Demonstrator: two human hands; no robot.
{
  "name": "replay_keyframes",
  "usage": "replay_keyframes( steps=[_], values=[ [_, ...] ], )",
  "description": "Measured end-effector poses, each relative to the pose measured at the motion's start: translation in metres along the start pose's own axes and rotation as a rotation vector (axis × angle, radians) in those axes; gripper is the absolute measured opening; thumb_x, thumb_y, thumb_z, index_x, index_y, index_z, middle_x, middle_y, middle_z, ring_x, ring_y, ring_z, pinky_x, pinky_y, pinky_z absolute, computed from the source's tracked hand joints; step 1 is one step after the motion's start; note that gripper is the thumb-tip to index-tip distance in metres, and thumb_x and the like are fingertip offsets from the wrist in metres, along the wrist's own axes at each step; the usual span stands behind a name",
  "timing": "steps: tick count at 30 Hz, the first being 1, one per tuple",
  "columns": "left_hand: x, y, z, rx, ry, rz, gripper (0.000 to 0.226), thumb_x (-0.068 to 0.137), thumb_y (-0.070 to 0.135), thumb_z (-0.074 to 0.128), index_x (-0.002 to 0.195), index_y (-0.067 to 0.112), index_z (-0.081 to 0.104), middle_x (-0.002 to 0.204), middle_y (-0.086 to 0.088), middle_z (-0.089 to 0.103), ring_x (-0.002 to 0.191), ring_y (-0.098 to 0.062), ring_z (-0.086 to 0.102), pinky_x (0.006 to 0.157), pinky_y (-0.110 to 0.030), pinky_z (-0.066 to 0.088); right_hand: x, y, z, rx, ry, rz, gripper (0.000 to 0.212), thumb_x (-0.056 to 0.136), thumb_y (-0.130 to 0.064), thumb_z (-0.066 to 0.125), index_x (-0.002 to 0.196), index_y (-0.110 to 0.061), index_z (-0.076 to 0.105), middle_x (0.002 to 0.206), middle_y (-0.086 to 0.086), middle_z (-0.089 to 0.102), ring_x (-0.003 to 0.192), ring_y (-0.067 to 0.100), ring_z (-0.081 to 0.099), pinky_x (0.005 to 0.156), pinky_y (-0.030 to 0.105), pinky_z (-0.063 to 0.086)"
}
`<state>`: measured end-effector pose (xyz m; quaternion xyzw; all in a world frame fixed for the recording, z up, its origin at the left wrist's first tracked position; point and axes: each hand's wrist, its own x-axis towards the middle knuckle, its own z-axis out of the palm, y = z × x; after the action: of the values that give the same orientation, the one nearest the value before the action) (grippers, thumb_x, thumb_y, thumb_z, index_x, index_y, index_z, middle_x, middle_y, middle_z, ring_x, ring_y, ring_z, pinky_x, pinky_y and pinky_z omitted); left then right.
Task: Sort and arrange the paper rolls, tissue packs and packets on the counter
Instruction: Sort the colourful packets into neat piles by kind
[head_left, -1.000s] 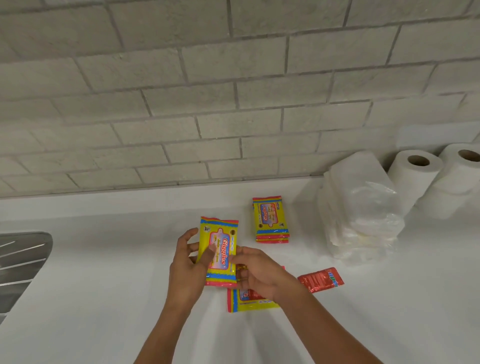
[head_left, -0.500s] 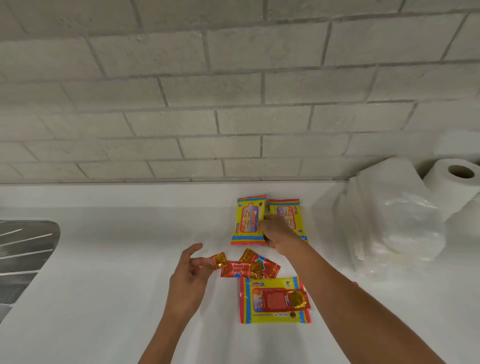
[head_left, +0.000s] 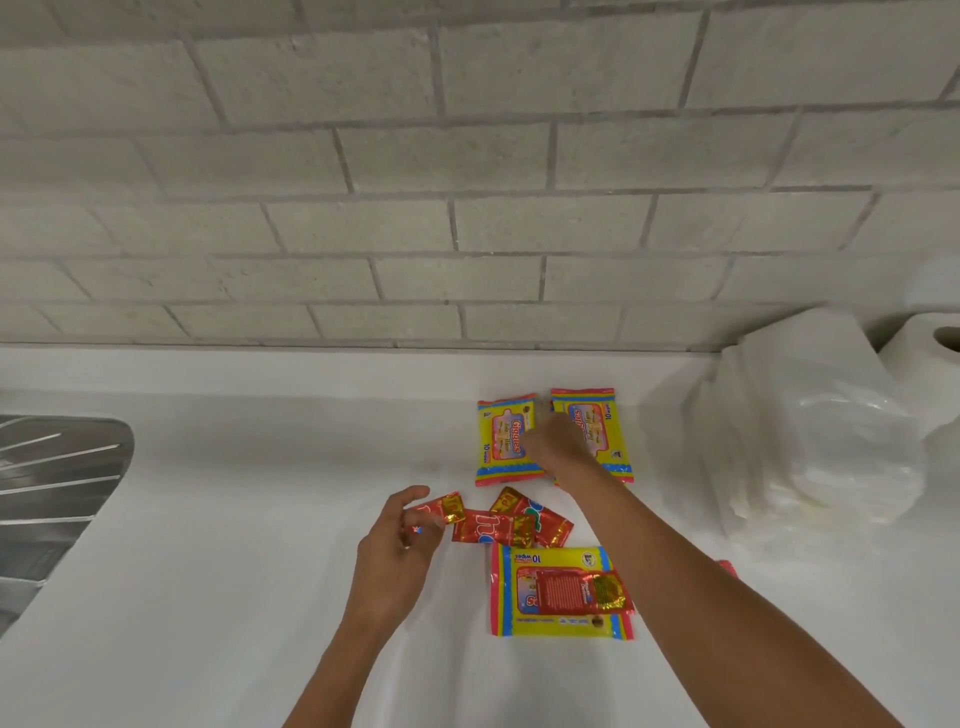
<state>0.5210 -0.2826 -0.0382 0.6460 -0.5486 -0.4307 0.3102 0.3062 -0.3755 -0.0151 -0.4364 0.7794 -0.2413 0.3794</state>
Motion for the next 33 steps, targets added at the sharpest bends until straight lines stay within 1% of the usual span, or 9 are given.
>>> replay_keyframes(
  steps=[2,4,6,8,9,14,21,28,33],
  values=[
    [-0.001,0.002,0.002,0.025,-0.005,0.013,0.03,0.093,0.036,0.062,0.121,0.034,0.053,0.103,0.011,0.068,0.091,-0.008,0.064,0.066,-0.014,0.048,-0.009,-0.001,-0.004,0.043,-0.012,-0.006,0.051,0.09,-0.004,0.05,0.136,-0.023,0.042,0.075,-0.004,0.049,0.055,0.006,0.049,0.039,0.019,0.035],
    [-0.003,0.005,0.005,0.041,-0.016,0.024,0.025,0.094,0.034,0.063,0.117,0.034,0.054,0.103,0.012,0.065,0.089,-0.005,0.063,0.067,-0.012,0.047,-0.019,-0.002,-0.01,0.052,-0.036,-0.054,0.057,0.092,-0.006,0.048,0.148,-0.01,0.038,0.101,0.004,0.063,0.064,0.008,0.054,0.048,0.02,0.04],
    [-0.004,0.007,0.008,0.044,-0.026,0.038,0.022,0.094,0.033,0.063,0.116,0.033,0.057,0.104,0.011,0.065,0.09,-0.003,0.063,0.068,-0.012,0.047,-0.031,-0.002,-0.017,-0.014,-0.045,-0.154,0.048,0.096,-0.01,0.047,0.144,-0.011,0.046,0.133,0.009,0.06,0.09,0.016,0.063,0.071,0.025,0.05],
    [-0.006,0.009,0.009,0.049,-0.03,0.047,0.023,0.094,0.031,0.063,0.117,0.031,0.059,0.105,0.01,0.065,0.09,-0.004,0.062,0.067,-0.012,0.046,-0.043,0.006,-0.022,-0.118,-0.081,-0.251,0.039,0.097,-0.014,0.05,0.136,-0.014,0.057,0.137,0.005,0.059,0.116,0.021,0.059,0.094,0.031,0.049],
    [-0.007,0.009,0.01,0.053,-0.031,0.049,0.023,0.094,0.03,0.063,0.116,0.031,0.059,0.104,0.011,0.065,0.089,-0.004,0.062,0.066,-0.011,0.045,-0.05,0.014,-0.022,-0.167,-0.117,-0.282,0.036,0.097,-0.017,0.053,0.132,-0.015,0.059,0.134,0.003,0.061,0.119,0.02,0.058,0.096,0.031,0.048],
    [-0.016,0.011,0.014,0.082,-0.027,0.077,0.023,0.095,0.029,0.063,0.117,0.034,0.056,0.096,0.025,0.058,0.082,-0.001,0.061,0.059,-0.009,0.044,-0.085,0.061,-0.02,-0.437,-0.303,-0.315,0.048,0.088,-0.036,0.067,0.133,-0.027,0.056,0.126,-0.003,0.059,0.119,0.017,0.055,0.096,0.036,0.049],
    [-0.029,0.008,0.019,0.074,-0.029,0.055,0.023,0.096,0.032,0.062,0.118,0.03,0.057,0.097,0.019,0.061,0.084,-0.005,0.062,0.063,-0.012,0.044,-0.101,0.096,-0.024,-0.705,-0.217,-0.265,0.056,0.091,-0.025,0.061,0.143,-0.029,0.042,0.131,0.0,0.049,0.124,0.02,0.043,0.102,0.045,0.036],
    [-0.045,0.004,0.023,0.068,-0.041,0.047,0.02,0.097,0.027,0.061,0.117,0.03,0.056,0.109,0.005,0.064,0.087,-0.005,0.062,0.059,-0.01,0.046,-0.11,0.103,-0.033,-0.628,-0.259,-0.176,0.054,0.086,-0.032,0.071,0.135,-0.026,0.051,0.128,0.001,0.053,0.123,0.021,0.046,0.101,0.043,0.043],
    [-0.057,0.0,0.025,0.079,-0.068,0.06,0.024,0.096,0.018,0.062,0.119,0.026,0.063,0.095,0.013,0.067,0.087,-0.011,0.066,0.065,-0.015,0.046,-0.12,0.107,-0.039,-0.426,-0.381,-0.073,0.042,0.08,-0.029,0.08,0.117,-0.017,0.066,0.11,-0.001,0.065,0.101,0.015,0.064,0.083,0.029,0.052]
  ],
)
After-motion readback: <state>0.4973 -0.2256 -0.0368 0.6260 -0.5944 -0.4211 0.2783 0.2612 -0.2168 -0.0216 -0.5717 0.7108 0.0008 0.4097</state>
